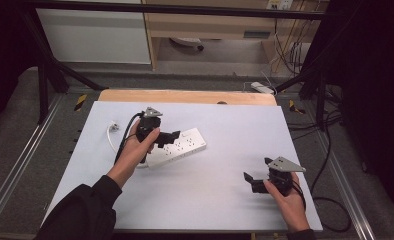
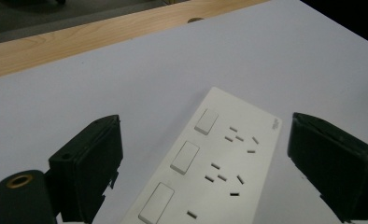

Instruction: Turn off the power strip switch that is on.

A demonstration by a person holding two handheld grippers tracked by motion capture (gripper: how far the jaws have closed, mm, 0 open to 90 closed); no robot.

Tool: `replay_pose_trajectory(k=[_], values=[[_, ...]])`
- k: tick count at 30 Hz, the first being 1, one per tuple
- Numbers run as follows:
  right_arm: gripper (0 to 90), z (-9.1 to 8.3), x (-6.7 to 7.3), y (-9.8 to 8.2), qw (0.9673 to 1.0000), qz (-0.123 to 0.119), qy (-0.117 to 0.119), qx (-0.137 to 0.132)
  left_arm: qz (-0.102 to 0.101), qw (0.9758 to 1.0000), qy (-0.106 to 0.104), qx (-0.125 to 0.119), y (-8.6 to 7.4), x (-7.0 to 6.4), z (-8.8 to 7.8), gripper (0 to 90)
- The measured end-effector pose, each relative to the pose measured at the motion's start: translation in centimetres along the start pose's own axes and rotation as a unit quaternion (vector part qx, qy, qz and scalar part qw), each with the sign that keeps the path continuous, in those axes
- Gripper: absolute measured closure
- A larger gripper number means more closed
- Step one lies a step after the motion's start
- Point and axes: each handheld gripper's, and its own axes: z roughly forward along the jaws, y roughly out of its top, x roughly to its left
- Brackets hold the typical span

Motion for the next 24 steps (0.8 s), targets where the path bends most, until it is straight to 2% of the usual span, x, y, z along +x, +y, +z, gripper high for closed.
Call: replay_pose_trajectory(k=[11, 17, 24], values=[[2.7, 0.0, 0.0, 0.0, 1.0, 0.001, 0.0, 0.0, 0.011, 0.9999, 0.002, 0.001, -0.8, 0.5, -2.5, 9.9], [2.6, 0.1, 0.0, 0.0, 1.0, 0.0, 0.0, 0.001, 0.004, 1.0, -0.001, -0.008, -1.9, 0.9, -4.4, 7.5], [2.6, 0.1, 0.1, 0.0, 1.0, -0.001, -0.001, 0.002, -0.009, 0.9997, 0.006, -0.02, -3.6, 1.4, -6.5, 7.5]])
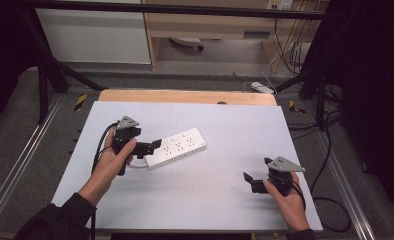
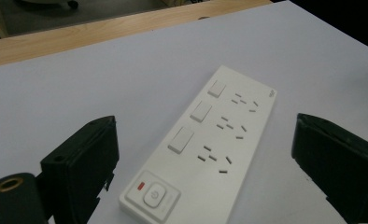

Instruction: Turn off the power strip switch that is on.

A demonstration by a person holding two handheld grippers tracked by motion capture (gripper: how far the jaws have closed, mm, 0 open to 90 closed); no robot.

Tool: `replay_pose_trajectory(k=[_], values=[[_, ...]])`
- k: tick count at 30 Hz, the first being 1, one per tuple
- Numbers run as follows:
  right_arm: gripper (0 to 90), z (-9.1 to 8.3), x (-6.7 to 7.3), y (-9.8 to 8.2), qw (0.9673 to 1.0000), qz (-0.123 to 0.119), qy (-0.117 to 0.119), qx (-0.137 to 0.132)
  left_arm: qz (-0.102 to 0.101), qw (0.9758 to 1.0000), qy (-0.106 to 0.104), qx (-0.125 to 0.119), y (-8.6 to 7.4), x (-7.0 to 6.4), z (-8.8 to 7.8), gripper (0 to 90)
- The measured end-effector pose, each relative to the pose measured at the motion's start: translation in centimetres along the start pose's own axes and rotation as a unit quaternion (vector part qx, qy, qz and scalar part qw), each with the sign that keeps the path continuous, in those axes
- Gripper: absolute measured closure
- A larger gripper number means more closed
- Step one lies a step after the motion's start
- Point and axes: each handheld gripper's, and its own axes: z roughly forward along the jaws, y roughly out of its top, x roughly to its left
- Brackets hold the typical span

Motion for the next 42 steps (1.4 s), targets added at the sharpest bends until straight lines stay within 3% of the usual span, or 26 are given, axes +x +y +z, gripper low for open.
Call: replay_pose_trajectory(k=[18, 31, 42], values=[[2.5, 0.0, 0.1, 0.0, 1.0, -0.004, -0.001, 0.003, 0.005, 0.9995, 0.002, -0.032, -2.2, -0.8, -5.2, 7.1], [2.6, 0.0, 0.1, -0.1, 1.0, -0.003, -0.002, 0.004, 0.011, 0.999, 0.017, -0.039, -4.6, 0.0, -7.7, 6.9], [2.6, 0.0, 0.1, -0.1, 1.0, 0.0, -0.003, 0.005, 0.01, 0.9985, 0.022, -0.049, -6.1, 0.5, -8.9, 6.9]])
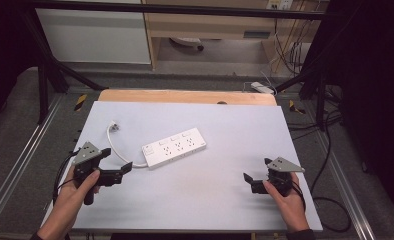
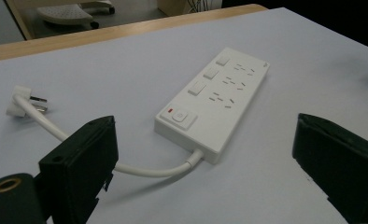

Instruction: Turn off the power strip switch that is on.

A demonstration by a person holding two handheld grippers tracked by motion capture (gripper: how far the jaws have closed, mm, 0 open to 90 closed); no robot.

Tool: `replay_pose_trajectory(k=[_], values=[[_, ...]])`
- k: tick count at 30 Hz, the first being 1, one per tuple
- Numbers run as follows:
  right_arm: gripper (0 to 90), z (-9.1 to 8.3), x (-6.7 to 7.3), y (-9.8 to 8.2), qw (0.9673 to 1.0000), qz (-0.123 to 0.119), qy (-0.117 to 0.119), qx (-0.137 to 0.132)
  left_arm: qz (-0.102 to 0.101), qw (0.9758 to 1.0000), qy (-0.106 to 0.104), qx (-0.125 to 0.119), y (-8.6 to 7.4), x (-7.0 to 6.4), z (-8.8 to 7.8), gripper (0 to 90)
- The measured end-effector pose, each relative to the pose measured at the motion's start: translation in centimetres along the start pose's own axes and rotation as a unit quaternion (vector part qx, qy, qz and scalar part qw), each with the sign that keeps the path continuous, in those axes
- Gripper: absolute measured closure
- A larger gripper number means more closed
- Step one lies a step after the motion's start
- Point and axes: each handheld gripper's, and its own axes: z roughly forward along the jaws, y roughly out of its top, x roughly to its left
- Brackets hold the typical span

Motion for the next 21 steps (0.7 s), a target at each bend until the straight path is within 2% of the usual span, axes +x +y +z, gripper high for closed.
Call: replay_pose_trajectory(k=[11, 21], values=[[2.6, 0.0, 0.0, 0.0, 1.0, 0.0, 0.0, 0.001, -0.005, 0.9999, 0.009, 0.001, -1.7, 0.4, -0.2, 7.2], [2.5, 0.0, 0.0, 0.0, 1.0, 0.002, 0.0, 0.0, -0.01, 0.9999, 0.004, 0.009, -3.4, 0.2, 0.0, 7.3]])
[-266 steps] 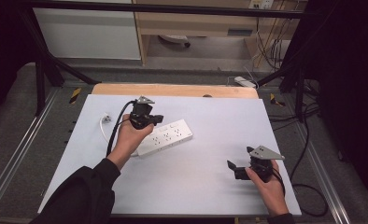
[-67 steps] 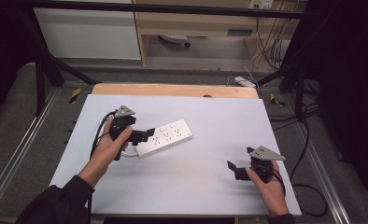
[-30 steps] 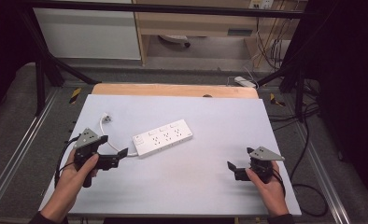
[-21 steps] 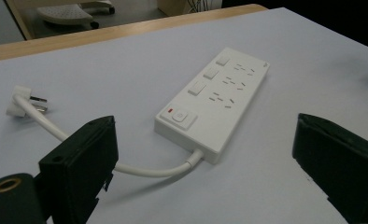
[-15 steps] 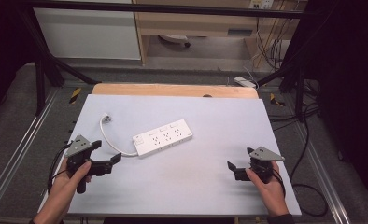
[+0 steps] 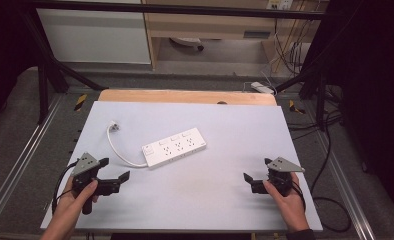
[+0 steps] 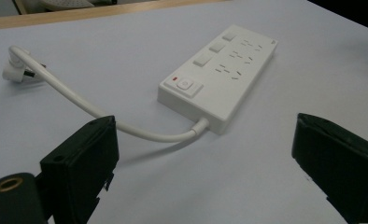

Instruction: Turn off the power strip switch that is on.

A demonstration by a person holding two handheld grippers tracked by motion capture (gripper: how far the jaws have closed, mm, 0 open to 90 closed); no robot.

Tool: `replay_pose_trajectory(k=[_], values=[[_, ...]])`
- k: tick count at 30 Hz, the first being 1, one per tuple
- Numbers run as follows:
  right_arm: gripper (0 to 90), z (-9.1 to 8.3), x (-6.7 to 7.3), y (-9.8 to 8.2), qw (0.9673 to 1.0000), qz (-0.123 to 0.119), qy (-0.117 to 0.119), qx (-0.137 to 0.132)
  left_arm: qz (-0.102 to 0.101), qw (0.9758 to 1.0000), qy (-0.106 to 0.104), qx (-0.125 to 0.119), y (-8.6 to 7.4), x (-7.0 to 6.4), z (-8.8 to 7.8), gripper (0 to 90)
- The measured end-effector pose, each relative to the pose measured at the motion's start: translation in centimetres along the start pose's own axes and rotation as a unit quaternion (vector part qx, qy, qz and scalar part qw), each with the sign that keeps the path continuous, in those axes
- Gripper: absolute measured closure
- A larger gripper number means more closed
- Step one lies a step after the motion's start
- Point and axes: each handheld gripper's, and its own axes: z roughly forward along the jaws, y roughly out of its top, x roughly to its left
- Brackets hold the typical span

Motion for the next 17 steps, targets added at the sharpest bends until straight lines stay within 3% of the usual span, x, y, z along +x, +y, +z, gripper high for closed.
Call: replay_pose_trajectory(k=[12, 17], values=[[2.5, 0.2, 0.0, -0.1, 1.0, -0.001, -0.003, 0.005, -0.003, 1.0, -0.001, 0.0, -1.7, -0.2, -0.1, 7.6], [2.7, 0.7, -0.2, -0.3, 0.9996, 0.003, -0.016, 0.022, -0.001, 1.0, 0.004, 0.0, -2.2, -0.2, 0.1, 8.0]])
